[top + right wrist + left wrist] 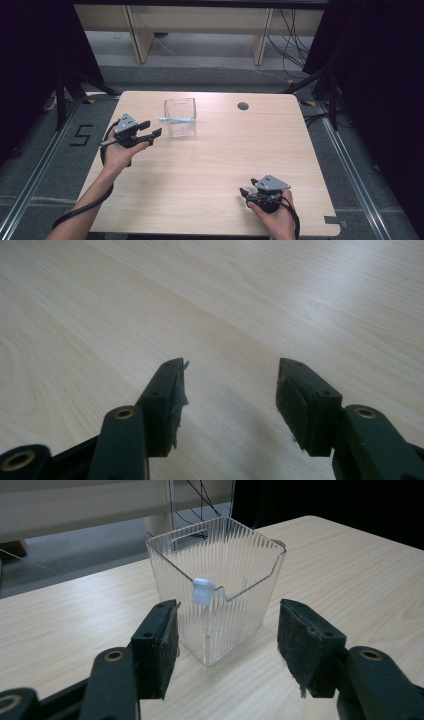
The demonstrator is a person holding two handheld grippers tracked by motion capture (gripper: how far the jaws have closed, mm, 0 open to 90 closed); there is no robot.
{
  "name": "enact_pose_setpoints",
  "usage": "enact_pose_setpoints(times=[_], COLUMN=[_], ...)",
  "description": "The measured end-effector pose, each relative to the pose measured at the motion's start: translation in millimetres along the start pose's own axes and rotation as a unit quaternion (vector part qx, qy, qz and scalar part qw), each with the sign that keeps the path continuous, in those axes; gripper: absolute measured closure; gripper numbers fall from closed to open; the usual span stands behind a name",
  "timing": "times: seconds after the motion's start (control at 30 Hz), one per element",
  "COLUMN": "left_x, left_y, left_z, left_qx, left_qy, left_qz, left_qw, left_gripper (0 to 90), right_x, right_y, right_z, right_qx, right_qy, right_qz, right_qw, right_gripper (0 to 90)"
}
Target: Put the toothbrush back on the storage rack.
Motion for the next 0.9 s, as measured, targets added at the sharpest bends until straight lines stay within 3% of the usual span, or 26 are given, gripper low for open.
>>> enact_pose_setpoints(times=[0.53, 0.57, 0.67, 0.9], left_x=[13.7, 14.6, 18.2, 27.8], left_y=[25.4, 26.7, 31.8, 41.5], left_z=[-3.5, -4.6, -7.0, -10.8], left_qx=[-0.011, -0.011, -0.011, -0.012], left_qy=[-0.005, -0.004, -0.005, -0.003], left_qz=[-0.001, -0.003, -0.003, -0.008], left_qw=[0.9999, 0.9999, 0.9999, 0.9999], left_gripper=[40.3, 40.3, 40.2, 40.0], right_x=[-0.5, -1.7, -0.6, -1.1], right_y=[0.7, 0.5, 1.9, 2.0], right_z=[-0.5, -2.7, -0.7, -0.8], right_qx=[0.002, 0.004, 0.004, 0.004], right_qy=[-0.002, 0.011, -0.004, -0.003], right_qz=[-0.003, -0.007, -0.001, -0.002], right_qw=[1.0000, 0.9999, 1.0000, 1.0000], right_gripper=[46.0, 46.0, 46.0, 46.0])
Point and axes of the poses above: each handheld gripper's, and its own axes: y roughly backward along the jaws, x roughly out of its underside, z roughly to its left, the point moved 7 cm from there along -y, roughly forward along the jaws, and after that the axes turned 6 degrees about -y, right-handed, at the moved point
